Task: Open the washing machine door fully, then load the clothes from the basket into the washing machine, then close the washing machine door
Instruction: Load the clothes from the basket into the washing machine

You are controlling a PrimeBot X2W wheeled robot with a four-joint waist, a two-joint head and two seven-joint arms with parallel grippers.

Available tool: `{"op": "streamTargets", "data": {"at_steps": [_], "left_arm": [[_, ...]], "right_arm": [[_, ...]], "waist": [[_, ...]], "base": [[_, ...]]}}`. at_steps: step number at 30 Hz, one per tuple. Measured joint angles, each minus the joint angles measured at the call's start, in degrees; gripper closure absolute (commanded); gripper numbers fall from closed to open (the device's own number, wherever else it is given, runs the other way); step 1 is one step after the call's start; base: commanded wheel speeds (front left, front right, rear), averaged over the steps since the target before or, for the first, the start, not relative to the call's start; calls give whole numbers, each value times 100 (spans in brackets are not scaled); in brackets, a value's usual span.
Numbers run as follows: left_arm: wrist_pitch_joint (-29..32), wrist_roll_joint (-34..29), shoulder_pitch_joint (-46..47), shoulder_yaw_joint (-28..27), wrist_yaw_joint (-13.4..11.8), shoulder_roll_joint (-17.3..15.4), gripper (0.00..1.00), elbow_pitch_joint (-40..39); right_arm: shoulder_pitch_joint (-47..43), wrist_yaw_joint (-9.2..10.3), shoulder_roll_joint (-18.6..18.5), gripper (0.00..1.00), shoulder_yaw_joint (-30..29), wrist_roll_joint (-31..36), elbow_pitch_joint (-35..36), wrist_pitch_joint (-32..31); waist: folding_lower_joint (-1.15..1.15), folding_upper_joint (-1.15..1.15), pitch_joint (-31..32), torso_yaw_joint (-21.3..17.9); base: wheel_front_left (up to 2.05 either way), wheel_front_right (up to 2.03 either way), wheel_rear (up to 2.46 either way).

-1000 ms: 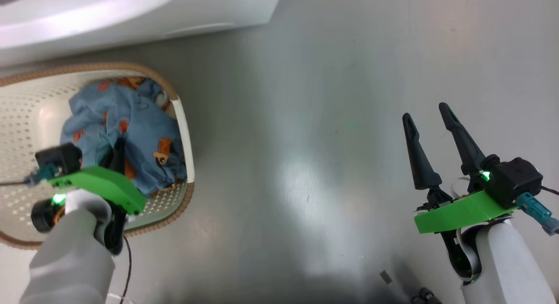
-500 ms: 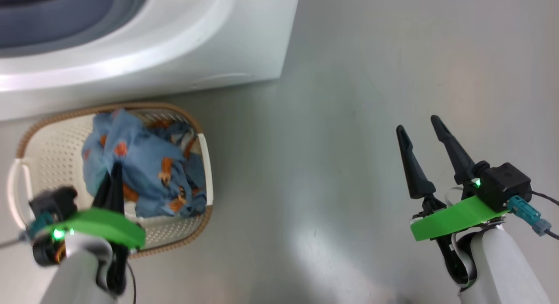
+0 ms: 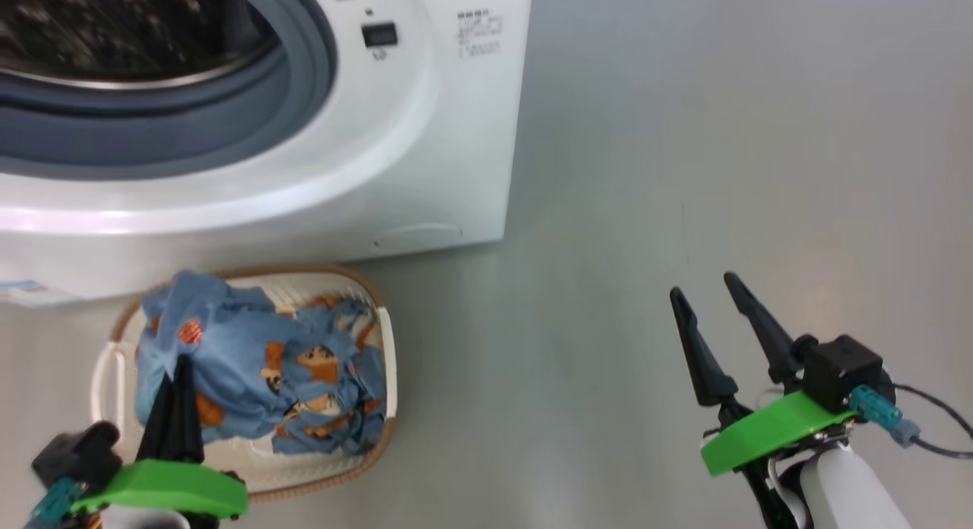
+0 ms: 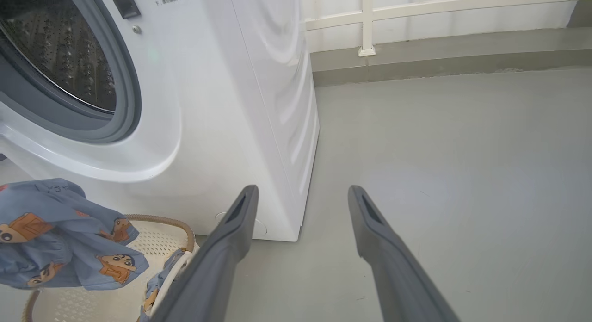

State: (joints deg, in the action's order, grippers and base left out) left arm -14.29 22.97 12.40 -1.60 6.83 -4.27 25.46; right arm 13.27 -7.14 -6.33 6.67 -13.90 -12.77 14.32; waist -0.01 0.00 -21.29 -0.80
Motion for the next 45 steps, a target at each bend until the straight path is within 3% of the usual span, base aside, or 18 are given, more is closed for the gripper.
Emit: {"op": "streamTargets", "data": {"at_steps": [24, 33, 45], "left_arm": [[-1, -675, -1599, -555, 48, 215, 100, -2020], [-1, -693, -2002, -654, 34, 216, 100, -2364], [-1, -659, -2151, -636, -163, 216, 100, -2508]], "right_arm": [[-538, 0, 153, 0, 32, 21, -391, -1], [-704, 0, 208, 0, -20, 81, -354, -1], [-742, 0, 266, 0, -168, 202, -290, -1]], "waist": [[0, 0, 1878, 147], [0, 0, 2183, 131], [0, 0, 2210, 13]], "base": [[0, 0, 0], [0, 0, 0], [0, 0, 0]]}}
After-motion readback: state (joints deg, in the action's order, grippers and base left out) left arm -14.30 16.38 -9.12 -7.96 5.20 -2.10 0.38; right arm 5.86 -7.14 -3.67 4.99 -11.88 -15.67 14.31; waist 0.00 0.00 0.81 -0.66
